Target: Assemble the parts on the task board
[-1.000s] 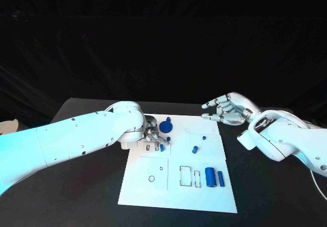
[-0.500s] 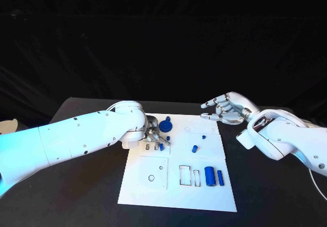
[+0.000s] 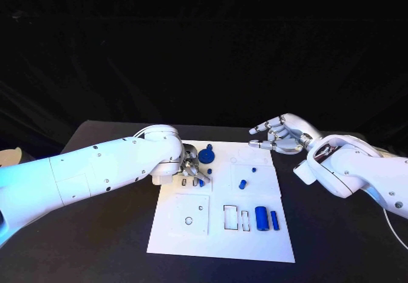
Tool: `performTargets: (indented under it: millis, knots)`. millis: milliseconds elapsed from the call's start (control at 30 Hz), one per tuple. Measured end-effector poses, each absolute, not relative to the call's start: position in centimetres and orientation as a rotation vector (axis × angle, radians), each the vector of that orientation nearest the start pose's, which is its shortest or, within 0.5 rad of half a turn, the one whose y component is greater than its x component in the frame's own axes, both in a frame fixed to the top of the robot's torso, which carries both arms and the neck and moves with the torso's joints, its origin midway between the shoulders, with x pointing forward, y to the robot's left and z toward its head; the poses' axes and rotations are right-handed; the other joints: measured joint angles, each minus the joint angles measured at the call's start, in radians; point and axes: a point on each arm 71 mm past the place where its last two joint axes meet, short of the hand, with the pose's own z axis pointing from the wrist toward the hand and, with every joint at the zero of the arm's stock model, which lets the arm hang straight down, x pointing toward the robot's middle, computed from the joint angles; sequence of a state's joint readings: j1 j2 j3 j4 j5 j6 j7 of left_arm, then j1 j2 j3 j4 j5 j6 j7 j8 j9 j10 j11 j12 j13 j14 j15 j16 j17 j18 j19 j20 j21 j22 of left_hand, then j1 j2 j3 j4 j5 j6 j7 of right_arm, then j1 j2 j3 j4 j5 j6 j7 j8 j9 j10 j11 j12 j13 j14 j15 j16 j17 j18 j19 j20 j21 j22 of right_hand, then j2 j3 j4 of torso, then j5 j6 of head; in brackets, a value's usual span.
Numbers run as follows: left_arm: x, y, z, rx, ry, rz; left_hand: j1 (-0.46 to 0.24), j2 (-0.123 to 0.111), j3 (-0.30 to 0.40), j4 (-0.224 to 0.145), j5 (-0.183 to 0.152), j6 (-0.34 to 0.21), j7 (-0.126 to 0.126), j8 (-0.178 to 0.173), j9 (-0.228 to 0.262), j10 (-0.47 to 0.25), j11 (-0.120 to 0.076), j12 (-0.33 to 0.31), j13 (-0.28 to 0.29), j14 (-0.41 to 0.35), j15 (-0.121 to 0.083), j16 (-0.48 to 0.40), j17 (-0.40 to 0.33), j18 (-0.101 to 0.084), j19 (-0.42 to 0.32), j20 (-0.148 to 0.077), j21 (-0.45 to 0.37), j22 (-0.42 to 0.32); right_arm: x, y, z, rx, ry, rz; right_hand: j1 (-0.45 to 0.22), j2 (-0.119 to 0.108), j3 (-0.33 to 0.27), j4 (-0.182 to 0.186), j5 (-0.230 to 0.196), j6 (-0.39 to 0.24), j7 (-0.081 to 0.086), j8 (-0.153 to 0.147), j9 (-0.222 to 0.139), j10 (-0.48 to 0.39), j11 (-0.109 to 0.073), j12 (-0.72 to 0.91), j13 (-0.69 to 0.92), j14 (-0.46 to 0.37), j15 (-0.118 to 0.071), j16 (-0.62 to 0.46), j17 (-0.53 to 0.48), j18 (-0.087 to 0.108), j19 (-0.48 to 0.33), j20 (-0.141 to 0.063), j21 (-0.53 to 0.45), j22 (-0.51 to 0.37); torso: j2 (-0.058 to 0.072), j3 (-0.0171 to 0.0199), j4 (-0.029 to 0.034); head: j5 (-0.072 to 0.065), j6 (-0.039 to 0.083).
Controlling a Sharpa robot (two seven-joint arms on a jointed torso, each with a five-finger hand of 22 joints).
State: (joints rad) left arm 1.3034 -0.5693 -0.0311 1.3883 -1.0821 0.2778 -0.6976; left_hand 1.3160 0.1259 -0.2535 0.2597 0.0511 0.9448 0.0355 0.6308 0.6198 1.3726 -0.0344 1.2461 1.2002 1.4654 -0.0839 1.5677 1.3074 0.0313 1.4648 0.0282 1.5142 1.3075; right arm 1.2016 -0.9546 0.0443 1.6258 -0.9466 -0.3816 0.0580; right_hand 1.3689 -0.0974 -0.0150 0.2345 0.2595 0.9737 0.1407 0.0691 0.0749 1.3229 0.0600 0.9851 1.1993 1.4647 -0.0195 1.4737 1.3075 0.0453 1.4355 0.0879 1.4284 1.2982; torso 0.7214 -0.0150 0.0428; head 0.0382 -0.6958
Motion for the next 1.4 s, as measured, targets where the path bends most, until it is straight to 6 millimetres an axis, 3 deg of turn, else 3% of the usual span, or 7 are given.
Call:
performTargets:
  millis: [467, 633, 800, 833, 900, 1067, 1400]
  knots:
    - [50.8, 12.1, -18.7, -0.018, 2.383, -0.299, 0.076, 0.004, 0.136, -0.025, 0.028, -0.017, -0.009, -0.022, 0.012, 0.0, 0.0, -0.001, 0.005, -0.001, -0.009, 0.0, 0.0, 0.0, 0.0, -0.007, 0.0, 0.0, 47.7, -22.7, -14.1, 0.295, 1.579, 1.006, 0.0, 0.0, 0.0, 0.0, 0.0, 0.0, 0.0, 0.0, 0.0, 0.0, 0.0, 0.0, 0.0, 0.0, 0.0, 0.0, 0.0, 0.0, 0.0, 0.0, 0.0, 0.0, 0.0, 0.0, 0.0023, -0.005, -0.005]
    - [50.8, 12.1, -18.6, -0.042, 2.379, -0.315, 0.118, -0.036, 0.247, -0.039, 0.119, -0.034, -0.005, -0.048, 0.008, -0.002, -0.002, -0.015, -0.004, -0.002, -0.009, 0.0, 0.001, 0.0, 0.0, -0.014, 0.0, 0.0, 47.8, -22.7, -14.2, 0.295, 1.582, 1.005, 0.0, 0.0, 0.0, 0.0, 0.0, 0.0, 0.0, 0.0, 0.0, 0.0, 0.0, 0.0, 0.0, 0.0, 0.0, 0.0, 0.0, 0.0, 0.0, 0.0, 0.0, 0.0, -0.001, 0.0001, 0.0029, -0.004, -0.006]
    - [50.7, 12.3, -18.8, -0.063, 2.38, -0.324, 0.154, -0.087, 0.393, 0.099, 0.172, -0.042, 0.004, -0.059, 0.034, -0.002, -0.002, -0.034, -0.02, -0.002, -0.009, 0.0, 0.001, 0.0, 0.0, -0.015, 0.0, 0.0, 47.8, -22.7, -14.3, 0.295, 1.587, 1.005, 0.0, 0.0, 0.0, 0.0, 0.0, 0.0, 0.0, 0.0, 0.0, 0.0, 0.0, 0.0, 0.0, 0.0, 0.0, 0.0, 0.0, 0.0, 0.0, 0.0, 0.0, 0.0, -0.001, 0.0006, 0.0035, -0.003, -0.006]
    - [50.6, 12.4, -18.8, -0.068, 2.38, -0.325, 0.149, -0.125, 0.469, 0.095, 0.172, -0.039, 0.008, -0.059, 0.039, -0.002, -0.002, -0.035, -0.108, -0.002, -0.009, 0.0, 0.001, 0.0, 0.0, -0.015, 0.0, 0.0, 47.8, -22.6, -14.3, 0.294, 1.588, 1.005, 0.0, 0.0, 0.0, 0.0, 0.0, 0.0, 0.0, 0.0, 0.0, 0.0, 0.0, 0.0, 0.0, 0.0, 0.0, 0.0, 0.0, 0.0, 0.0, 0.0, 0.0, 0.0, -0.001, 0.001, 0.0034, -0.003, -0.006]
    - [50.6, 12.6, -18.8, -0.077, 2.378, -0.328, 0.12, -0.186, 0.573, 0.095, 0.172, -0.037, 0.01, -0.05, 0.051, -0.002, -0.002, -0.035, -0.146, -0.002, -0.009, 0.0, 0.001, 0.0, 0.0, -0.015, 0.0, 0.0, 47.8, -22.6, -14.4, 0.294, 1.591, 1.005, 0.004, 0.004, 0.0, 0.0, 0.005, 0.0, 0.0, 0.0, 0.0, 0.0, 0.0, 0.0, 0.0, 0.0, 0.0, 0.0, 0.0, 0.0, 0.0, 0.0, 0.0, 0.0, -0.001, 0.0012, 0.0039, -0.002, -0.005]
    - [50.4, 13.2, -18.7, -0.105, 2.366, -0.335, 0.055, -0.254, 0.69, 0.088, 0.172, -0.035, 0.011, -0.034, 0.086, 0.005, -0.002, -0.026, 0.001, -0.001, -0.009, 0.0, 0.001, 0.0, 0.0, -0.014, 0.0, 0.0, 47.8, -22.6, -14.5, 0.294, 1.597, 1.005, 0.005, 0.005, 0.0, 0.0, 0.006, 0.0, 0.0, 0.0, 0.001, 0.0, 0.0, 0.0, 0.0, 0.0, 0.0, 0.0, 0.0, 0.0, 0.0, 0.0, 0.0, 0.0, -0.001, 0.0016, 0.0053, -0.001, -0.004]
    - [50.0, 14.0, -18.7, -0.145, 2.33, -0.34, -0.001, -0.266, 0.737, 0.063, 0.168, -0.033, 0.012, -0.031, 0.106, 0.011, 0.0, -0.026, 0.001, -0.001, -0.009, 0.0, 0.0, 0.0, 0.0, -0.014, 0.0, 0.0, 47.8, -22.6, -14.8, 0.296, 1.607, 1.005, 0.005, 0.005, 0.0, 0.0, 0.006, 0.0, 0.0, 0.0, 0.0, 0.0, 0.0, 0.0, 0.0, 0.0, 0.0, 0.0, 0.001, 0.0, 0.0, 0.0, 0.0, 0.0, -0.001, 0.0018, 0.007, 0.003, -0.004]
